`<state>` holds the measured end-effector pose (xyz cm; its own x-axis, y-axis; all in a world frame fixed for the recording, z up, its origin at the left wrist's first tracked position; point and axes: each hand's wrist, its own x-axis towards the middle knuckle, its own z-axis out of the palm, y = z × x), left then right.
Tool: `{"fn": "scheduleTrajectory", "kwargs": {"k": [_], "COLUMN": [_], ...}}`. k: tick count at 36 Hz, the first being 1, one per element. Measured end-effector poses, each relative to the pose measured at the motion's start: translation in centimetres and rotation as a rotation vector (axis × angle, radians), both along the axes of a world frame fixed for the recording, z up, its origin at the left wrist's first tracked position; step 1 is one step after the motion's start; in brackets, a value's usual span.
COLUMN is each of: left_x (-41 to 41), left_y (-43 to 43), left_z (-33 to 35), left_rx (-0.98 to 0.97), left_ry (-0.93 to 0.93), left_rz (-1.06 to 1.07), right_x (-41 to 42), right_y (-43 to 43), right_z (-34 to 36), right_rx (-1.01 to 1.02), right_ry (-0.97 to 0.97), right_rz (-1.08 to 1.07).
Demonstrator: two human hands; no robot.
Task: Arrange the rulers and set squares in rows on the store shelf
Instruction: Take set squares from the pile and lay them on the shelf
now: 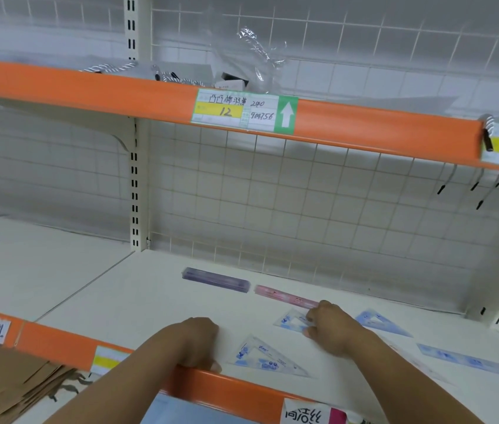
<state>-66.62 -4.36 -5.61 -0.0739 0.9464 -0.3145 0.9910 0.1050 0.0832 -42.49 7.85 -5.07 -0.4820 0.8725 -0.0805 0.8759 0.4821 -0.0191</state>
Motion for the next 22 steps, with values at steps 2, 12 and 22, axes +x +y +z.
{"fn": "scheduleTrajectory", "kwargs": {"k": [2,12,22], "left_x": [0.0,0.1,0.2], "left_y": [0.0,-0.2,-0.4], "left_z": [0.0,0.3,0.3], "left_rx": [-0.004,-0.005,-0.003], "left_ry": [-0.004,-0.019,-0.041], "left_rz": [0.007,0.016,0.032], "right_x": [-0.1,-3.1,-4.1], "right_y": [-0.3,-5.7,-7.3], "right_z": [0.2,0.9,0.9], "right_rx": [0.004,-0.152,-0.212], "right_ry": [0.020,0.164,0.065], "right_rz": [-0.007,0.123,0.071]}}
